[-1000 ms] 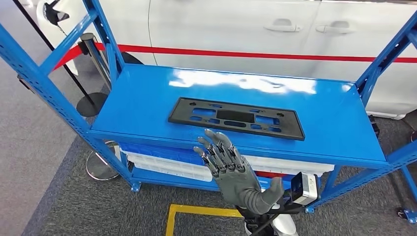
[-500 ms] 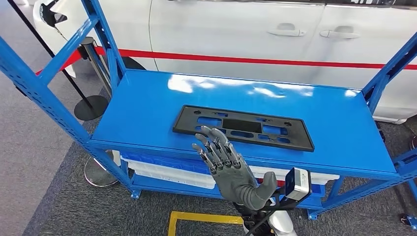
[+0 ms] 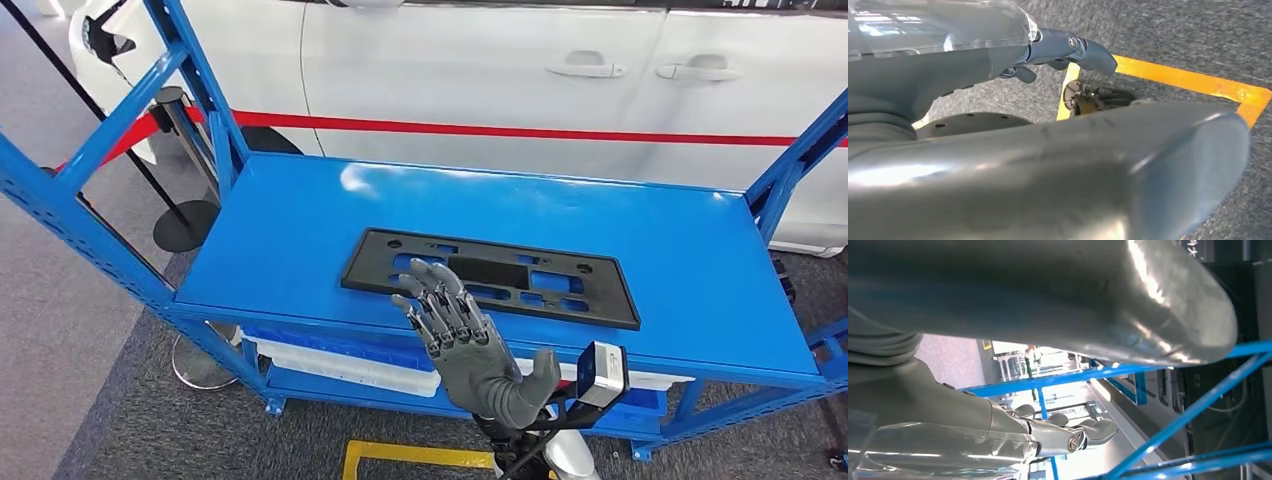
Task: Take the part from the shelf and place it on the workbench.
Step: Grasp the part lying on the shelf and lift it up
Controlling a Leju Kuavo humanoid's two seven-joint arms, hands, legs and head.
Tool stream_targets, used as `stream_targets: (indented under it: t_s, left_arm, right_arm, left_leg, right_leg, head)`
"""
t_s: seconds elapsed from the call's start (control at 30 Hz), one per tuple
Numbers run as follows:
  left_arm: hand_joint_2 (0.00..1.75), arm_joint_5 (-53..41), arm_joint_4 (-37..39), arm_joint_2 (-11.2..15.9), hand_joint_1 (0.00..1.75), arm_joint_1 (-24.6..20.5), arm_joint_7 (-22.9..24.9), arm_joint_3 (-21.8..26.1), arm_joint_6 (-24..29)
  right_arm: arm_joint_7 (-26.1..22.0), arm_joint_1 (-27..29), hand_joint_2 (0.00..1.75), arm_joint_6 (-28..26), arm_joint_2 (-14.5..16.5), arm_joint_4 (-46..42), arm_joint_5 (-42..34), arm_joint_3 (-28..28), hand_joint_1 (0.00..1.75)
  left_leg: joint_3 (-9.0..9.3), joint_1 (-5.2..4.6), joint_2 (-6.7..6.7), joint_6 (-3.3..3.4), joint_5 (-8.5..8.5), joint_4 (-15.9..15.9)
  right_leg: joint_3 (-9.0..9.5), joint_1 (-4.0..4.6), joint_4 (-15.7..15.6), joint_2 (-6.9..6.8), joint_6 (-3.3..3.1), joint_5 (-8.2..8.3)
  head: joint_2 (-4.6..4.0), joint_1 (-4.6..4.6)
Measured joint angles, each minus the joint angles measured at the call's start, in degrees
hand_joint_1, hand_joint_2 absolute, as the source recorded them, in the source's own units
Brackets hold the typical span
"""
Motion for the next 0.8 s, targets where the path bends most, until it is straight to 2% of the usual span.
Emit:
stream_targets:
  t_s: [0.03, 0.07, 0.13, 0.17, 0.2, 0.23, 0.3, 0.33, 0.4, 0.5, 0.53, 0.57, 0.63, 0.67, 0.7, 0.73, 0.77, 0.8]
  left_arm:
    - [0.0, 0.14, 0.0, 0.01, 0.0, 0.0, 0.03, 0.14, 0.02]
    - [0.0, 0.25, 0.0, 0.03, 0.0, 0.05, 0.01, 0.29, 0.03]
    - [0.0, 0.31, 0.0, 0.05, 0.0, 0.17, -0.22, 0.52, -0.01]
    - [0.0, 0.31, 0.0, 0.08, 0.0, 0.24, -0.43, 0.61, -0.08]
    - [0.0, 0.31, 0.0, 0.13, 0.0, 0.3, -0.66, 0.68, -0.14]
    - [0.0, 0.32, 0.0, 0.2, 0.0, 0.32, -0.9, 0.73, -0.19]
    - [0.0, 0.51, 0.0, 0.42, 0.0, 0.27, -1.52, 0.89, -0.28]
    - [0.0, 0.68, 0.0, 0.54, 0.0, 0.24, -1.9, 1.03, -0.32]
    - [0.0, 1.1, 0.0, 0.69, 0.0, 0.24, -2.52, 1.42, -0.35]
    - [0.0, 1.26, 0.0, 0.8, 0.0, 0.24, -2.77, 1.79, -0.34]
    - [0.0, 1.2, 0.0, 0.82, 0.0, 0.22, -2.8, 1.81, -0.35]
    - [0.0, 1.09, 0.0, 0.82, 0.0, 0.21, -2.81, 1.84, -0.4]
    - [0.0, 0.67, 0.0, 0.83, 0.0, 0.22, -2.79, 1.87, -0.58]
    - [0.0, 0.32, 0.0, 0.83, 0.0, 0.24, -2.7, 1.89, -0.73]
    - [0.0, -0.03, 0.0, 0.83, 0.0, 0.25, -2.59, 1.89, -0.87]
    - [0.0, -0.39, 0.0, 0.81, 0.0, 0.26, -2.47, 1.88, -1.03]
    - [0.0, -0.68, 0.0, 0.79, 0.0, 0.25, -2.38, 1.88, -1.19]
    - [0.0, -0.88, 0.0, 0.76, 0.0, 0.23, -2.36, 1.87, -1.35]
  right_arm:
    - [-0.31, 0.05, 0.0, 0.21, -0.01, 0.19, 0.02, 0.06, 0.0]
    - [-0.65, 0.04, 0.0, 0.53, -0.02, 0.51, 0.03, 0.12, 0.0]
    - [-1.44, -0.16, 0.0, 1.32, -0.03, 1.51, -0.01, 0.19, 0.0]
    - [-1.72, -0.35, 0.0, 1.71, -0.03, 2.14, -0.06, 0.19, 0.0]
    - [-1.92, -0.61, 0.0, 2.04, -0.03, 2.7, -0.16, 0.2, 0.0]
    - [-2.01, -0.92, 0.0, 2.39, -0.02, 3.2, -0.31, 0.2, 0.0]
    - [-1.93, -1.68, 0.0, 3.22, 0.03, 4.03, -0.71, 0.21, 0.0]
    - [-1.8, -2.12, 0.0, 3.68, 0.08, 4.44, -0.92, 0.21, 0.0]
    - [-1.55, -2.9, 0.0, 4.41, 0.26, 5.17, -1.25, 0.24, 0.0]
    - [-1.43, -3.35, 0.0, 4.7, 0.45, 5.69, -1.46, 0.26, 0.0]
    - [-1.42, -3.36, 0.0, 4.7, 0.45, 5.76, -1.48, 0.26, 0.0]
    - [-1.44, -3.28, 0.0, 4.65, 0.44, 5.83, -1.39, 0.26, 0.0]
    - [-1.66, -2.89, 0.0, 4.19, 0.41, 5.92, -0.92, 0.26, 0.0]
    - [-1.79, -2.54, 0.0, 3.88, 0.37, 5.96, -0.58, 0.25, 0.0]
    - [-1.92, -2.17, 0.0, 3.57, 0.32, 5.96, -0.3, 0.24, 0.0]
    - [-1.99, -1.85, 0.0, 3.31, 0.26, 5.93, -0.13, 0.23, 0.0]
    - [-1.98, -1.61, 0.0, 3.11, 0.22, 5.83, -0.04, 0.21, 0.0]
    - [-1.86, -1.44, 0.0, 2.9, 0.19, 5.6, 0.01, 0.2, 0.0]
  left_leg:
    - [-0.86, 0.01, 0.02, -0.21, -1.12, 2.0]
    - [-2.54, 0.09, 0.02, -0.36, -2.7, 5.34]
    - [-6.94, 0.11, 0.02, -0.62, -5.55, 13.09]
    - [-8.52, 0.12, 0.02, -0.69, -5.74, 15.4]
    - [-9.0, 0.12, 0.02, -0.69, -4.7, 15.43]
    - [-8.32, 0.11, 0.02, -0.6, -2.63, 13.14]
    - [-5.06, 0.07, -0.28, -0.2, 1.87, 5.25]
    - [-3.69, 0.02, -0.5, 0.06, 3.12, 2.09]
    - [-2.65, -0.18, -0.81, 0.55, 3.47, -0.36]
    - [-2.38, -0.01, -0.06, 1.48, 3.67, -1.01]
    - [-2.24, 0.13, 0.29, 1.84, 3.73, -1.26]
    - [-2.13, 0.17, 0.67, 2.12, 3.74, -1.4]
    - [-2.1, 0.13, 1.44, 2.43, 3.57, -1.4]
    - [-2.05, 0.12, 1.86, 2.44, 3.48, -1.39]
    - [-1.95, 0.12, 2.3, 2.39, 3.37, -1.36]
    - [-1.79, 0.13, 2.73, 2.28, 3.23, -1.33]
    - [-1.55, 0.13, 3.19, 2.13, 3.05, -1.29]
    - [-1.3, 0.04, 3.65, 1.89, 2.83, -1.2]
  right_leg:
    - [0.3, -0.17, -0.24, -0.04, -0.33, -0.05]
    - [0.54, -0.17, -0.34, -0.13, -0.61, -0.17]
    - [0.78, -0.05, -0.32, -0.21, -0.97, -0.47]
    - [0.94, 0.01, -0.31, -0.2, -1.03, -0.63]
    - [1.18, 0.05, -0.29, -0.15, -1.02, -0.8]
    - [1.51, 0.07, -0.26, -0.1, -0.96, -1.0]
    - [2.09, 0.17, -0.1, 0.12, -0.67, -1.49]
    - [2.2, 0.24, 0.01, 0.29, -0.41, -1.7]
    - [2.13, 0.31, 0.14, 0.64, 0.16, -1.9]
    - [1.91, 0.21, 0.83, 0.77, 0.99, -2.49]
    - [1.21, 0.19, 2.41, 0.66, 1.27, -3.49]
    - [-0.17, 0.1, 5.3, 0.51, 1.52, -5.07]
    - [-4.29, -0.07, 12.93, 0.39, 1.93, -8.37]
    - [-5.9, -0.19, 15.66, 0.34, 2.09, -9.01]
    - [-6.5, -0.31, 16.3, 0.21, 2.2, -8.47]
    - [-5.91, -0.43, 14.67, -0.07, 2.23, -6.91]
    - [-4.29, -0.5, 11.15, -0.74, 2.17, -4.7]
    - [-2.34, -0.42, 6.94, -2.05, 1.99, -2.85]
  head:
    - [0.0, -0.02]
    - [0.0, -0.04]
    - [0.0, -0.07]
    - [0.0, -0.08]
    - [0.0, -0.08]
    - [0.0, -0.08]
    - [0.0, -0.06]
    - [0.0, -0.04]
    - [0.0, 0.0]
    - [0.0, 0.03]
    - [0.0, 0.06]
    - [0.0, 0.08]
    - [0.0, 0.09]
    - [0.0, 0.09]
    - [0.0, 0.1]
    - [0.0, 0.1]
    - [0.0, 0.11]
    - [0.0, 0.12]
